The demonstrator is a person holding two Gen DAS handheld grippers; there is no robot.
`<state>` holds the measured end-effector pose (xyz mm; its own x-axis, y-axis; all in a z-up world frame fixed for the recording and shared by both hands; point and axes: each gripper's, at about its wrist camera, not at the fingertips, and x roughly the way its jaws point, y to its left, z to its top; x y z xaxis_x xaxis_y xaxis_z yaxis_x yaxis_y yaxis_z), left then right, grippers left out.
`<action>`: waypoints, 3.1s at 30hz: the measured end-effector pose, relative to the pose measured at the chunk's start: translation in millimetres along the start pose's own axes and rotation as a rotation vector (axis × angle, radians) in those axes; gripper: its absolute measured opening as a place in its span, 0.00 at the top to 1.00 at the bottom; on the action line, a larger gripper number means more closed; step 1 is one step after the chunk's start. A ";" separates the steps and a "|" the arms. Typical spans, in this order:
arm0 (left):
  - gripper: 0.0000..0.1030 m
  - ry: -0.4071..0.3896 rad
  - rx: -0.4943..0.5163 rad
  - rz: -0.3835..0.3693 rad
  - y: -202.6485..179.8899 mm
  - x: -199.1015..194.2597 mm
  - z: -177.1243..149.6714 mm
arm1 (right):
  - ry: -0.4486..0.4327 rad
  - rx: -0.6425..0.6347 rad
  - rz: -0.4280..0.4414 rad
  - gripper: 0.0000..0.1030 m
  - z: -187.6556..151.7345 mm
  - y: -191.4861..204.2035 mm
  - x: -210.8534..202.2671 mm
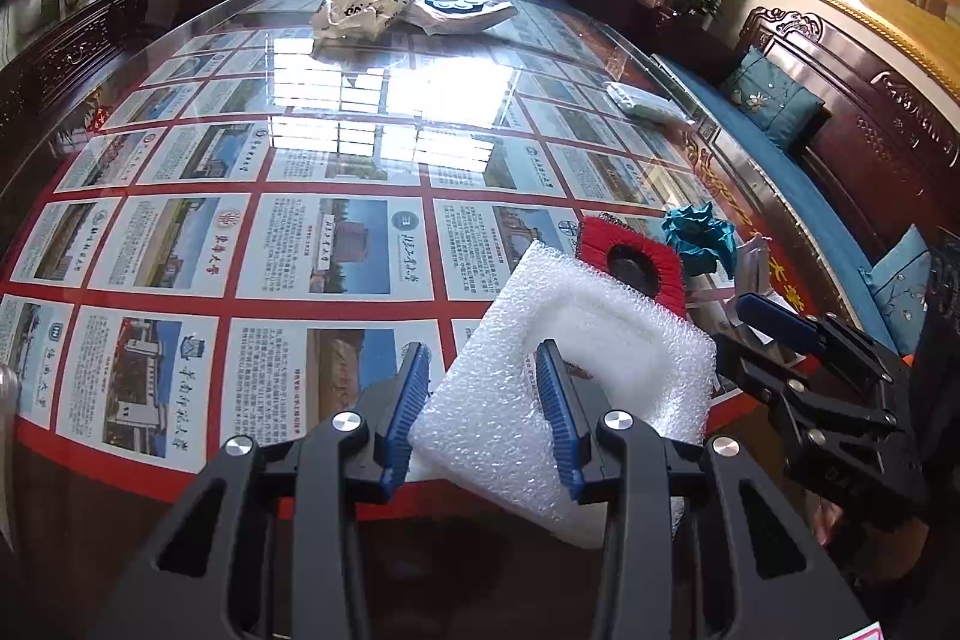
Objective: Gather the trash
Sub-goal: 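Grasp the white foam block with the left tool while the right tool grasps the red foam pad, then carry the foam block and red pad with both tools down to the bin, then open the left tool over the bin while the right tool releases the red pad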
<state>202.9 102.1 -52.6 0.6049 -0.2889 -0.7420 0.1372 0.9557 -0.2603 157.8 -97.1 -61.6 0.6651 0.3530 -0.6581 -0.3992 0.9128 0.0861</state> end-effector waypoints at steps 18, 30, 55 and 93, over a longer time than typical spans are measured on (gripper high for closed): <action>0.62 -0.013 0.009 -0.018 3.1 -9.9 -0.7 | 0.102 0.088 -0.102 0.76 29.7 -5.8 50.0; 0.62 -0.030 0.016 -0.041 0.6 -19.1 -4.7 | 0.018 0.098 -0.106 0.82 26.1 -8.6 26.0; 0.62 0.032 0.250 -0.228 -99.6 -138.3 -179.5 | -0.095 0.082 -0.130 0.82 -137.2 26.5 -204.8; 0.53 0.499 0.323 -0.173 -112.6 -7.4 -356.5 | 0.250 0.212 -0.123 0.82 -329.4 29.1 -181.8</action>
<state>-96.7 -23.2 -238.0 0.1240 -0.3576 -0.9256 0.4784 0.8388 -0.2600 -182.6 -202.3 -185.8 0.5145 0.2003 -0.8338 -0.1683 0.9770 0.1308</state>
